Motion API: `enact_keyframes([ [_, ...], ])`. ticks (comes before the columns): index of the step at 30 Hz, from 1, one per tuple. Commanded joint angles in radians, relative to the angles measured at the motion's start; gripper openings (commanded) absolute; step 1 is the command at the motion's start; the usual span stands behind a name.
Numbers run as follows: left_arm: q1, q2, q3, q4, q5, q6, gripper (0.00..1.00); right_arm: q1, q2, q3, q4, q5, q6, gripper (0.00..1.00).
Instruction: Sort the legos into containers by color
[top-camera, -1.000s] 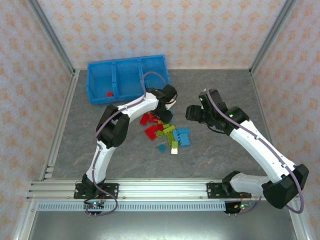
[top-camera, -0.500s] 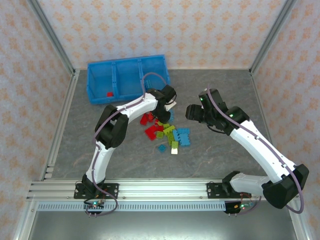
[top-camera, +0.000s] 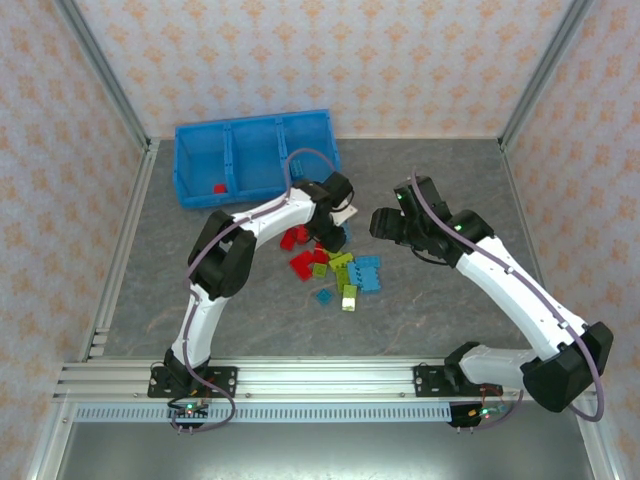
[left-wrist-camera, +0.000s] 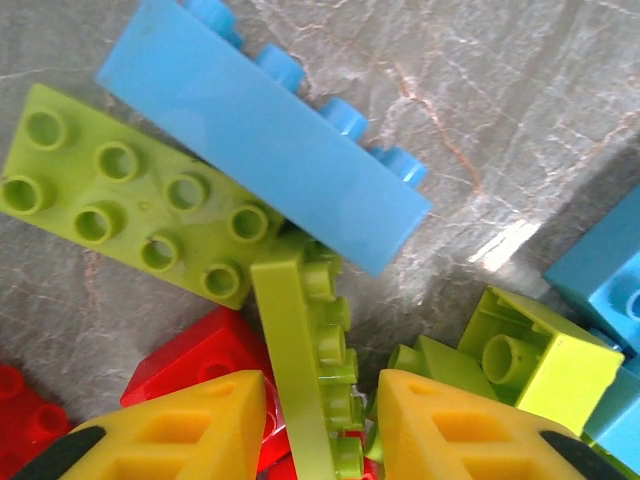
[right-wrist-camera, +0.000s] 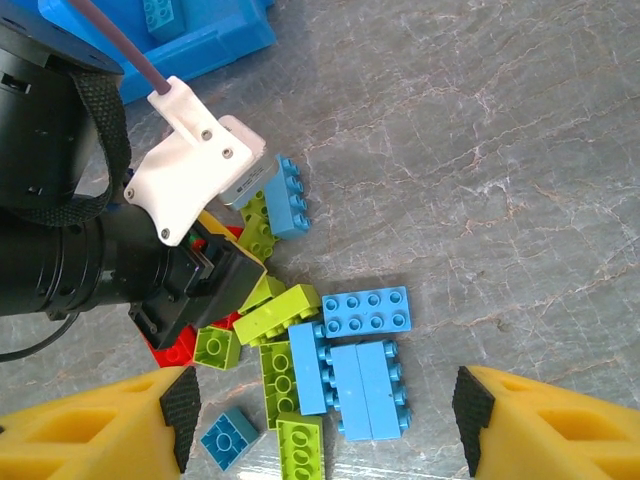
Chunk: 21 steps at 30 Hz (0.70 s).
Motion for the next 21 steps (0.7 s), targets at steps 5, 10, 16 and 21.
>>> enact_keyframes([
  [5, -0.037, -0.009, -0.047, -0.012, 0.021, 0.045, 0.32, 0.001, -0.002, 0.007, -0.021, 0.028, 0.016, 0.70],
  [10, -0.040, 0.015, -0.024, -0.032, -0.027, 0.036, 0.27, 0.001, -0.002, 0.008, -0.025, 0.025, 0.022, 0.70],
  [16, -0.040, -0.015, -0.033, -0.001, -0.057, 0.005, 0.18, 0.001, -0.003, 0.015, -0.027, 0.025, 0.024, 0.70],
  [21, -0.031, -0.079, -0.042, 0.033, -0.031, -0.026, 0.08, 0.002, -0.007, 0.020, -0.032, 0.025, 0.025, 0.70],
])
